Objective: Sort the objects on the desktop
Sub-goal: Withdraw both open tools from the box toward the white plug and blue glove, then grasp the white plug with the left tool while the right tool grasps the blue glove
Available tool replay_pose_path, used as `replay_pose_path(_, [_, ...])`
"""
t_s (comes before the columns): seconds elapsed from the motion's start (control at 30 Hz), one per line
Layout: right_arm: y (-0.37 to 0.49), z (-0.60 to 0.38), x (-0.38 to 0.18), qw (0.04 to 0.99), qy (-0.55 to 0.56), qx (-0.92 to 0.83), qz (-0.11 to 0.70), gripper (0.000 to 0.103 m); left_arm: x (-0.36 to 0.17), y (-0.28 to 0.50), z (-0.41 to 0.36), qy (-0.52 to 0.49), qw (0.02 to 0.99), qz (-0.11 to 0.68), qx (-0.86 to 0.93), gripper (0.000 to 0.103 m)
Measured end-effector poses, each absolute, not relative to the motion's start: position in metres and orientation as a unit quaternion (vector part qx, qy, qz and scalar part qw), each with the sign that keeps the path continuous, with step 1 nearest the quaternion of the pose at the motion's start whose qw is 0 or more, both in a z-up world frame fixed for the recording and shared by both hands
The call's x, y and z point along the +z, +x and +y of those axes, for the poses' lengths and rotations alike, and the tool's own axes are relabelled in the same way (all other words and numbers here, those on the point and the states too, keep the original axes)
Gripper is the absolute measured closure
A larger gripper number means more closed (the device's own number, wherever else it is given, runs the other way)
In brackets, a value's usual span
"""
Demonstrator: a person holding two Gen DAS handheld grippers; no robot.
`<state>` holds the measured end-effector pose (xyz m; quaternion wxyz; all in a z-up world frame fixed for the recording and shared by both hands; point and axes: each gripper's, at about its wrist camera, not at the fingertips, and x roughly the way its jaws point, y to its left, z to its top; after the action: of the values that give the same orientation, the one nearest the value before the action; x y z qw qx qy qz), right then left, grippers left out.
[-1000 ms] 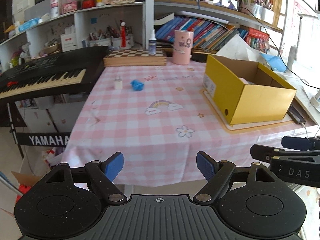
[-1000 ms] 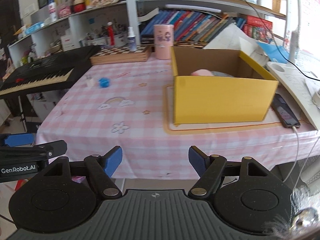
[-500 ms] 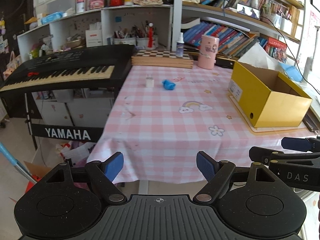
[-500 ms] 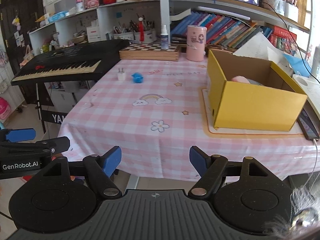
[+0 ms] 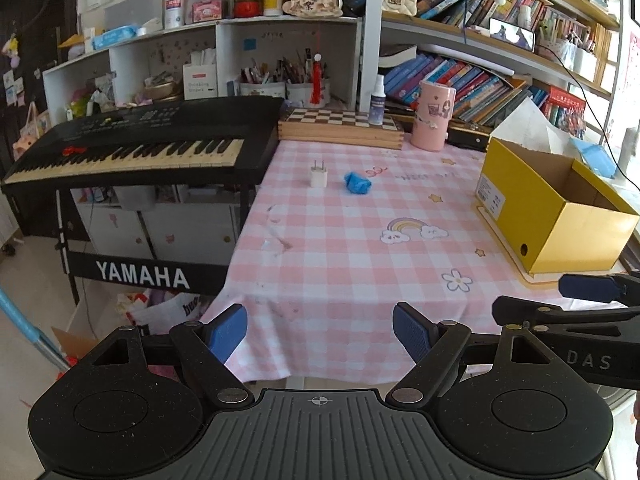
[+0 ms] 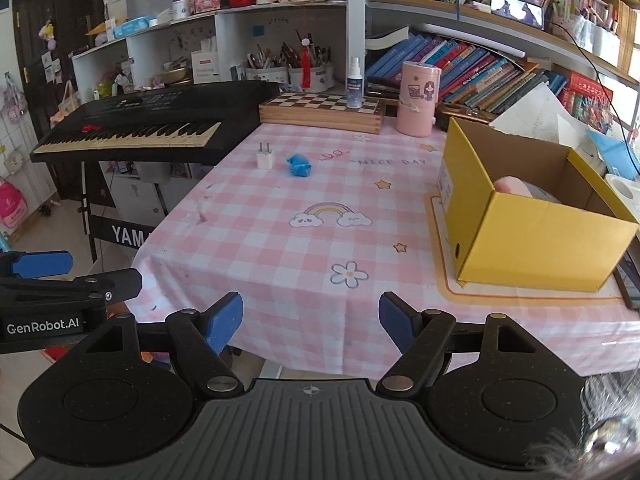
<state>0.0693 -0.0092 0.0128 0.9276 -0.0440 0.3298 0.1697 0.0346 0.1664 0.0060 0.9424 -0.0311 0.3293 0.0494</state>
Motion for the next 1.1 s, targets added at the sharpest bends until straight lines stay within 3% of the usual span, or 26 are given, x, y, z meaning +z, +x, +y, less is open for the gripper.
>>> replay_pose_path(0.7, [0.211, 0.017, 0.002, 0.924, -0.034, 0.183, 0.334, 0.034, 0.006, 0.166, 0.188, -0.013, 0.941, 0.329, 0.079, 0.021])
replay_pose_path(1.1, [0.307, 0.056, -0.01, 0.918, -0.054, 0.219, 0.326, 0.047, 0.008, 0.226, 0.207, -0.015, 0.936, 0.331, 0.12, 0.021])
